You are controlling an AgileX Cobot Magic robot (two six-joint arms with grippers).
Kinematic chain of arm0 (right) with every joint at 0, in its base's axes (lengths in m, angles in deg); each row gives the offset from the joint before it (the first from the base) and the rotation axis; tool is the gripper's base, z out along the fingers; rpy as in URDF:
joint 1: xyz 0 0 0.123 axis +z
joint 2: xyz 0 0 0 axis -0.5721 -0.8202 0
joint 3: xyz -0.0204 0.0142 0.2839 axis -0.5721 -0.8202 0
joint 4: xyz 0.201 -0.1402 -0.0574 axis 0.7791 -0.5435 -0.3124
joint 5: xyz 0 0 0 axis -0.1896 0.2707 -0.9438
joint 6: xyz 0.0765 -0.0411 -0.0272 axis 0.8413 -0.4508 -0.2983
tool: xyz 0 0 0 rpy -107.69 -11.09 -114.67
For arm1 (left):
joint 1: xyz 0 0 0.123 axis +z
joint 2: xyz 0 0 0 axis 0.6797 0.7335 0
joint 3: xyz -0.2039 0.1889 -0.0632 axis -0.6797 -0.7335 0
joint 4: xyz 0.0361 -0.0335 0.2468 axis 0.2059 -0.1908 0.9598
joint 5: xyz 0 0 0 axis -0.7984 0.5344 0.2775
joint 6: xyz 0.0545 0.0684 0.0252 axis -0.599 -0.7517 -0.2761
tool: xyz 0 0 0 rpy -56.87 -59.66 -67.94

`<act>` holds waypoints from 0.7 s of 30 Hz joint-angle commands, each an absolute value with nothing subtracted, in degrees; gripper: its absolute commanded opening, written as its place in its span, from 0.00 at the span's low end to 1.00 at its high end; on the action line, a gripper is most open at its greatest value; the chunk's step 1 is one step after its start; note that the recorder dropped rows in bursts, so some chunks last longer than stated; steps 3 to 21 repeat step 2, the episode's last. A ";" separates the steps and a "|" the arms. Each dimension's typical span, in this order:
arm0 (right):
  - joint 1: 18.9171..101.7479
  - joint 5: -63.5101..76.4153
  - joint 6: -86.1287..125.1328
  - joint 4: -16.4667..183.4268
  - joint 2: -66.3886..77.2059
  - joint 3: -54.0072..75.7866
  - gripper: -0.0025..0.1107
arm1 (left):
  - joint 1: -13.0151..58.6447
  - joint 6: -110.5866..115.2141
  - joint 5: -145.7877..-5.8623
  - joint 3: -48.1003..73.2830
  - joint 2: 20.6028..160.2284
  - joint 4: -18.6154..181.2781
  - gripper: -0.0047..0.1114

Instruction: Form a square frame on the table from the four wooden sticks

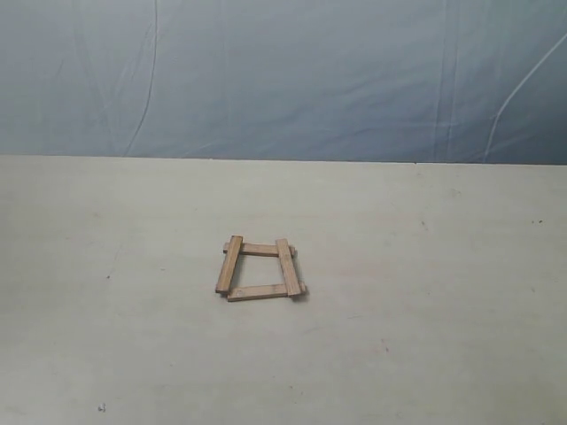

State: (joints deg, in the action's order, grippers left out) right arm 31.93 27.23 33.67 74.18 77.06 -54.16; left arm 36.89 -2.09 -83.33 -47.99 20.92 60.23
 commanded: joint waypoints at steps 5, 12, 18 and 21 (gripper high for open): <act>31.52 26.64 33.71 74.18 77.21 -54.01 0.01 | 36.52 -1.86 -83.77 -48.10 20.60 61.91 0.04; 31.52 26.64 33.71 74.18 77.21 -54.01 0.01 | 36.52 -1.86 -83.77 -48.10 20.60 61.91 0.04; 31.52 26.64 33.71 74.18 77.21 -54.01 0.01 | 36.52 -1.86 -83.77 -48.10 20.60 61.91 0.04; 31.52 26.64 33.71 74.18 77.21 -54.01 0.01 | 36.52 -1.86 -83.77 -48.10 20.60 61.91 0.04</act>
